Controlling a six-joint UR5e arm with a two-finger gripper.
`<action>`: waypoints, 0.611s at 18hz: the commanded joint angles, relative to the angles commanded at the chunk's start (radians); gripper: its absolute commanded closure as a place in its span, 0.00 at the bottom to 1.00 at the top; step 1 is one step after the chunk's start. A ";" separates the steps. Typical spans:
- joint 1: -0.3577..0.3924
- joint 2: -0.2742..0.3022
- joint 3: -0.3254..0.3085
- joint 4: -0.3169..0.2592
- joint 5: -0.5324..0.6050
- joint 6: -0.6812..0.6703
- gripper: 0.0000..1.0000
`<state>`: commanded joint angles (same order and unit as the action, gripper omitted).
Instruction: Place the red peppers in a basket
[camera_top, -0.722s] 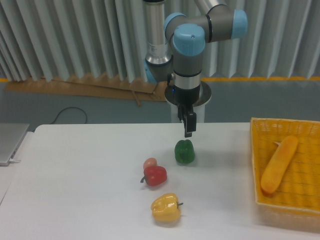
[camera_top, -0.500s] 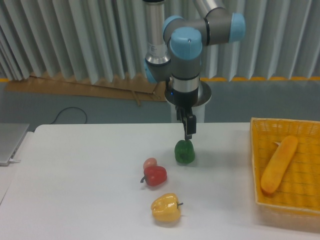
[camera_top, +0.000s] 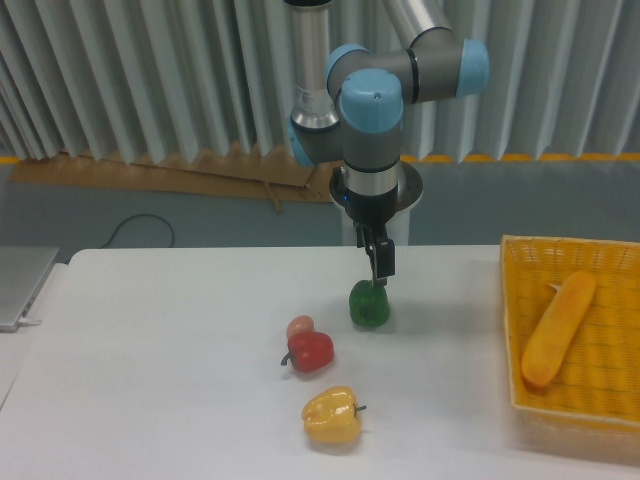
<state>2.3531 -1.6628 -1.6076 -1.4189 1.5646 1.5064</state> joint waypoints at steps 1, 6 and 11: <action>0.000 0.002 0.000 0.002 0.002 0.000 0.00; 0.002 -0.003 0.000 0.002 0.018 0.000 0.00; 0.002 -0.005 0.000 0.002 0.020 -0.002 0.00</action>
<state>2.3547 -1.6674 -1.6076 -1.4174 1.5846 1.5049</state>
